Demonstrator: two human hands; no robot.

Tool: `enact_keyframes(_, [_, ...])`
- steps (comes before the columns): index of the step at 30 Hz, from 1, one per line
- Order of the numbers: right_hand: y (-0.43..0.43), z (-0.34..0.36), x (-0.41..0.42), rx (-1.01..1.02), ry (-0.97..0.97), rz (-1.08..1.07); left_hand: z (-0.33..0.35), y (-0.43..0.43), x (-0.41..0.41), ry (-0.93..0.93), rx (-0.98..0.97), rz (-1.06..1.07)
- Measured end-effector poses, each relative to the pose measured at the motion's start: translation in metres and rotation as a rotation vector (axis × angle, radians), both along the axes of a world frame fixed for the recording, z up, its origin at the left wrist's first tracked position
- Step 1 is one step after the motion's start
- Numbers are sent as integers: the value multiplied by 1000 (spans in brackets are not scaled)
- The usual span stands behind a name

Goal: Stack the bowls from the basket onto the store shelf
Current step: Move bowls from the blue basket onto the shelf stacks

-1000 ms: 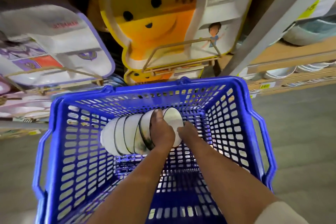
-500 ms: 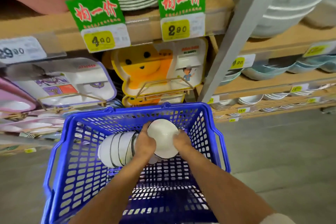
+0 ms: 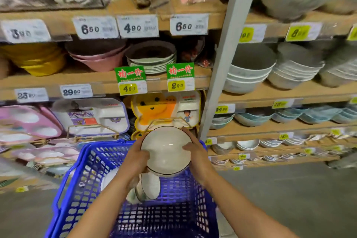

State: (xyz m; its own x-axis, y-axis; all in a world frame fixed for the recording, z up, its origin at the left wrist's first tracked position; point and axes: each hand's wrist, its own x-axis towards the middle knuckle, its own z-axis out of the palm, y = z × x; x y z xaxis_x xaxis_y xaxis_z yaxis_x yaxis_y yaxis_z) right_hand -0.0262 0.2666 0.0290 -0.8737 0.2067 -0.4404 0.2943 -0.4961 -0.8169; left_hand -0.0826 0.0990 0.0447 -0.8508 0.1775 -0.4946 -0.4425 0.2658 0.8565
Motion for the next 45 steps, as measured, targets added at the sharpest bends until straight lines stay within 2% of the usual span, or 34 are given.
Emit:
enact_keyframes(8, [-8,96,13,92,174,-99,88,5,17,229,135,-20])
enact_keyframes(17, [-20,196,45,109,283,-245,174,5,37,392,602,-4])
enact_keyframes(25, [-2,253,107,156,286,-511,222,57,80,236,804,-31])
enact_keyframes(29, [23,263,137,187,348,-609,243,97,105,212,823,-57])
enact_keyframes(33, [66,264,163,366,414,-729,257,146,130,119,805,-108])
enact_keyframes(45, [230,274,217,576,525,-815,288,317,187,93,753,-126])
